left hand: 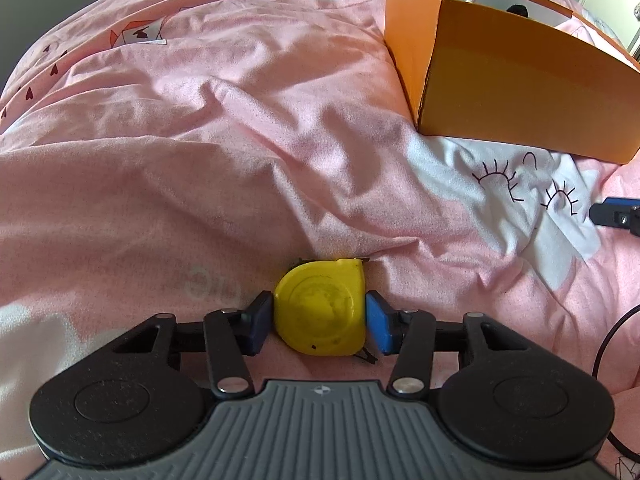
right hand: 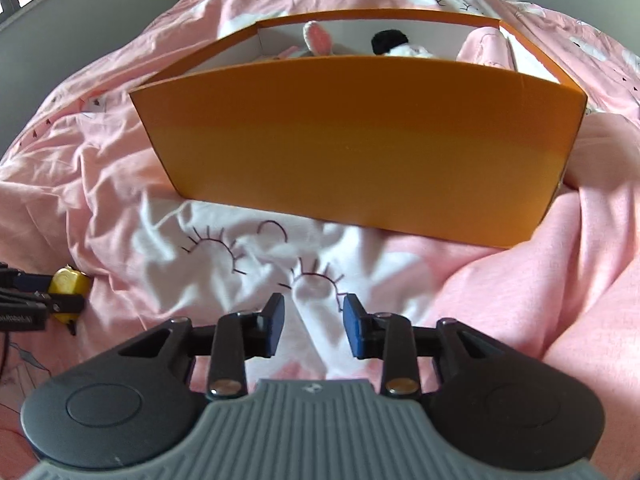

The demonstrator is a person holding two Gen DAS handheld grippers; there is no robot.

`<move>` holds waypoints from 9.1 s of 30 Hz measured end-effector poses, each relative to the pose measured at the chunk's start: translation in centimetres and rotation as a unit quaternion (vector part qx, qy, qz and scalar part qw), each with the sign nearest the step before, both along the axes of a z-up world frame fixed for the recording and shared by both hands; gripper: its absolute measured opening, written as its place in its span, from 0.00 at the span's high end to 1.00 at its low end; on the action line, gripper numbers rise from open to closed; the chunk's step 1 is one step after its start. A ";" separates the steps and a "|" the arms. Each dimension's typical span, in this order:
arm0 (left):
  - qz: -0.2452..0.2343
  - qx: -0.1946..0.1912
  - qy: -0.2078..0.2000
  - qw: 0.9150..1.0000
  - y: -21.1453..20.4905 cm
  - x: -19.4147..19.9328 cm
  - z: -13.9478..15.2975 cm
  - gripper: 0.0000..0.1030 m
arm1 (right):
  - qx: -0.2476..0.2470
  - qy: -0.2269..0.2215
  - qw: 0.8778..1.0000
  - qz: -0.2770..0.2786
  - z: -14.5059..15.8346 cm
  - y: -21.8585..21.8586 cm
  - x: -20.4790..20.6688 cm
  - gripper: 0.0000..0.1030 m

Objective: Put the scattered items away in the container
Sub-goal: 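Reach the left tool to the yellow tape measure and grasp it, then grasp the small cartoon figurine with the right tool while the left tool holds the tape measure, then carry the tape measure and figurine over the orange box, then open the left tool to drop the tape measure while the right tool lowers the figurine, then open the right tool to release the figurine into the box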

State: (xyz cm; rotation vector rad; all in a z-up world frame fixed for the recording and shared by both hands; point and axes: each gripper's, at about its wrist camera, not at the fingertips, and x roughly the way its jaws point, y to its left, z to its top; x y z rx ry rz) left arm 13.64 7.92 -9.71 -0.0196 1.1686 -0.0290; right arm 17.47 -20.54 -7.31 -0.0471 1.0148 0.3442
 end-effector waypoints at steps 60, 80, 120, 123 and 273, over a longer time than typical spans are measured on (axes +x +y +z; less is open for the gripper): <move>-0.045 0.002 -0.052 0.998 -6.2 -13.1 7.6 0.44 | 0.023 0.074 0.993 0.092 2.7 2.8 -17.7 0.67; -0.040 -0.004 -0.027 0.999 -5.4 -11.8 5.8 0.44 | 0.014 0.061 0.991 0.119 -0.6 3.8 -14.6 0.65; -0.065 -0.015 -0.032 0.997 -5.7 -9.0 5.0 0.44 | 0.013 0.037 0.994 0.104 -0.5 3.6 -11.9 0.65; -0.074 -0.017 -0.042 0.996 -6.0 -8.9 5.6 0.44 | 0.020 0.027 0.995 0.095 0.4 3.0 -11.5 0.65; -0.147 -0.002 -0.087 0.985 -5.3 19.2 9.6 0.60 | 0.127 0.162 0.970 0.129 2.5 8.6 19.4 0.56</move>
